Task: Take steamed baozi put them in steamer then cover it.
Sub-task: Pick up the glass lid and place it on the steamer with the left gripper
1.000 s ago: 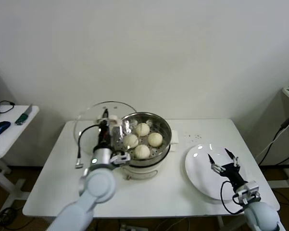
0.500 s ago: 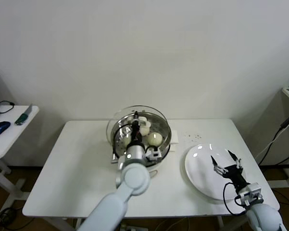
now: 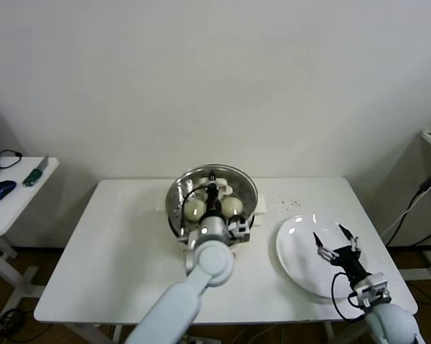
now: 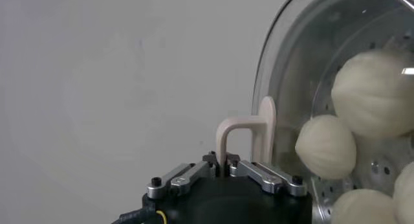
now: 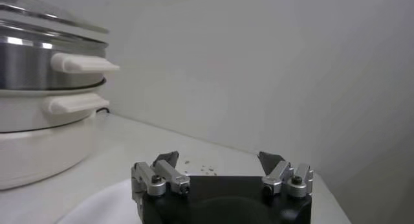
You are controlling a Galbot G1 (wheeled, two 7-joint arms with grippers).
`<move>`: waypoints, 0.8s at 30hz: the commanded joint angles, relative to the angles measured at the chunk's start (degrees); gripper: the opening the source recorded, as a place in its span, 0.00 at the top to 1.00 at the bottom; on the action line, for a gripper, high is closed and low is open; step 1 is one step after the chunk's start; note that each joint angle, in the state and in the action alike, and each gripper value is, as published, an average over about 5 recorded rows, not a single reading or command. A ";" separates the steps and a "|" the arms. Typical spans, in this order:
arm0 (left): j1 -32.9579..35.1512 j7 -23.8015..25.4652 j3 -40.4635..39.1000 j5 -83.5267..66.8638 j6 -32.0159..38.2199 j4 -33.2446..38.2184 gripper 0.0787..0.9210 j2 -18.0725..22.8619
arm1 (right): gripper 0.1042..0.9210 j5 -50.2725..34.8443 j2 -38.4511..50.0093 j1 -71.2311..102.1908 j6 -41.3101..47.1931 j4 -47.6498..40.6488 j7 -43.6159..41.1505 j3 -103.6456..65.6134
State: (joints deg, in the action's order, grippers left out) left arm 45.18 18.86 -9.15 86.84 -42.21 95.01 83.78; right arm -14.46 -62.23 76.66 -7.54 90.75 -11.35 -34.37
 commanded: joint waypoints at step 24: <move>-0.12 -0.93 -0.08 -1.10 -2.79 -2.27 0.91 -1.04 | 0.12 1.65 -0.55 0.37 -0.25 0.38 -0.21 0.01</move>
State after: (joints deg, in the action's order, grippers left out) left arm 45.06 18.36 -9.14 86.06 -42.20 93.17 83.02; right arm -13.00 -62.71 77.00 -7.75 91.11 -11.51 -34.33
